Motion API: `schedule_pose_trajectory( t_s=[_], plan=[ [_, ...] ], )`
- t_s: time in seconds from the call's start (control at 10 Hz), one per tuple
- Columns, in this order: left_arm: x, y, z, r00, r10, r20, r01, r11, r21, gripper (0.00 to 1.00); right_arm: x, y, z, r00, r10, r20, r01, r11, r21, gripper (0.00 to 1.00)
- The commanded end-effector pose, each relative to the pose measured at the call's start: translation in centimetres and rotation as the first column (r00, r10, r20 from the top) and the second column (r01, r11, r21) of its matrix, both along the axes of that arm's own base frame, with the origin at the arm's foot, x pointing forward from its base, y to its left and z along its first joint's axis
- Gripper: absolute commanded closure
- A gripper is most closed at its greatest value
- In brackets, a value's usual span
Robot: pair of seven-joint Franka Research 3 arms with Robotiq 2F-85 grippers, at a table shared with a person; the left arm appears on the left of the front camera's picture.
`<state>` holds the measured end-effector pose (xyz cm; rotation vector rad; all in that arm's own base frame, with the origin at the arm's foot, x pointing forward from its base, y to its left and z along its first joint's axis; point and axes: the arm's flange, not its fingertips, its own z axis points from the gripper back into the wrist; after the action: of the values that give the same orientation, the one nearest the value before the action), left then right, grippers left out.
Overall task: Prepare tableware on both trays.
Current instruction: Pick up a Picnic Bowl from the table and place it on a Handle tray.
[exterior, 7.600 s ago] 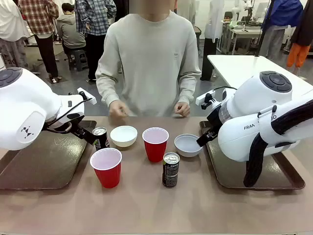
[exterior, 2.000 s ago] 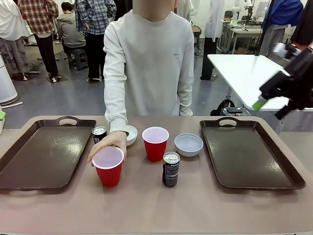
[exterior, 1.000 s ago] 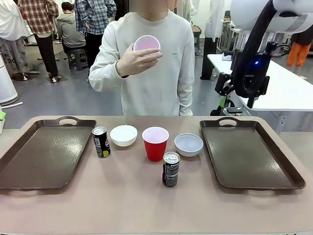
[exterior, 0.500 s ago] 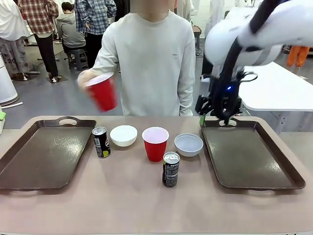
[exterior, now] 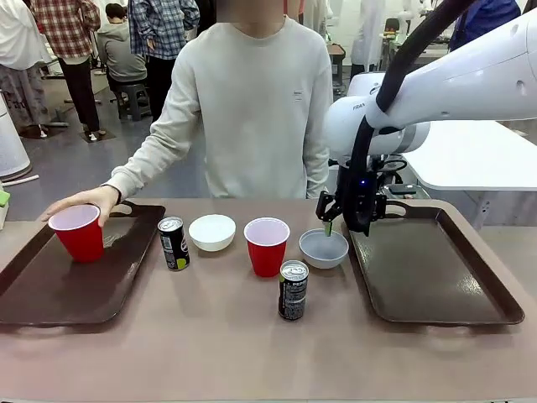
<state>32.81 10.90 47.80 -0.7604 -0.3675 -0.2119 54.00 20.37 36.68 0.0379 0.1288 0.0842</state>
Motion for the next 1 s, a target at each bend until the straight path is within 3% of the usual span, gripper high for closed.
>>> schedule_pose_trajectory(
  t_s=[0.0,0.4,0.9],
  plan=[
    [0.0,0.1,0.1,1.000,-0.005,0.010,0.005,1.000,-0.019,0.00,0.4,0.8,-0.5,1.000,0.007,-0.002,-0.007,0.999,-0.035,0.06],
    [0.0,0.1,0.1,1.000,-0.005,0.010,0.005,1.000,-0.019,0.00,1.0,0.6,-2.7,0.998,0.026,-0.053,-0.027,0.999,-0.025,0.42],
    [0.0,0.1,0.1,1.000,-0.005,0.010,0.005,1.000,-0.019,0.00,1.2,0.5,-2.7,0.998,0.019,-0.057,-0.021,1.000,-0.024,0.89]
  ],
)
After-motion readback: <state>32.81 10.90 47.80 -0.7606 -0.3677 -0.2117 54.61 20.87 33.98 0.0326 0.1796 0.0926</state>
